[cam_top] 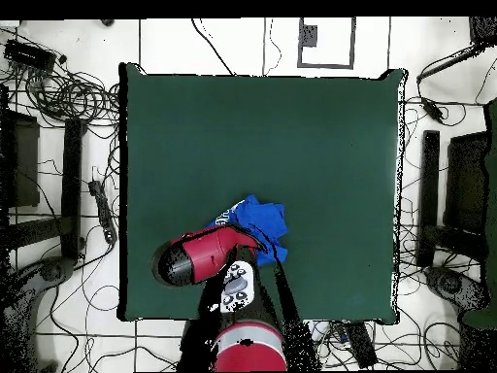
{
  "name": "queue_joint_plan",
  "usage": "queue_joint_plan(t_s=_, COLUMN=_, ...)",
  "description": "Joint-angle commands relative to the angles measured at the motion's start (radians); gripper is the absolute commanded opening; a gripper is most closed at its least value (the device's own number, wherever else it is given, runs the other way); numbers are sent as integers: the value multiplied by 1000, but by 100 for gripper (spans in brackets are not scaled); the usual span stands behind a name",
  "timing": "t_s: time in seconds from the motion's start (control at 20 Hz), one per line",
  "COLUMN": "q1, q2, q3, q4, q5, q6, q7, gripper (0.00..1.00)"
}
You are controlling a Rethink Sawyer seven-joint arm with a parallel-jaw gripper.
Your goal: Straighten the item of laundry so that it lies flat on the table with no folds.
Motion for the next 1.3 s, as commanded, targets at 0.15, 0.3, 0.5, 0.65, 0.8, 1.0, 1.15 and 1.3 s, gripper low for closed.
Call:
queue_joint_plan(t_s=0.15, q1=-10, q2=3, q3=18, q4=-64, q5=66, q6=-29, q7=114, gripper=100)
queue_joint_plan(t_s=0.3, q1=-37, q2=-18, q3=37, q4=-74, q5=69, q6=13, q7=77, gripper=100)
queue_joint_plan(t_s=0.5, q1=-61, q2=-36, q3=59, q4=-85, q5=77, q6=59, q7=42, gripper=100)
queue_joint_plan(t_s=0.65, q1=-72, q2=-53, q3=71, q4=-85, q5=93, q6=81, q7=43, gripper=100)
queue_joint_plan(t_s=0.8, q1=-71, q2=-66, q3=75, q4=-95, q5=102, q6=110, q7=37, gripper=100)
queue_joint_plan(t_s=1.0, q1=-68, q2=-61, q3=84, q4=-106, q5=125, q6=134, q7=45, gripper=100)
queue_joint_plan(t_s=1.15, q1=-31, q2=-58, q3=60, q4=-96, q5=133, q6=116, q7=88, gripper=100)
queue_joint_plan(t_s=1.3, q1=-4, q2=-47, q3=39, q4=-90, q5=130, q6=77, q7=114, gripper=100)
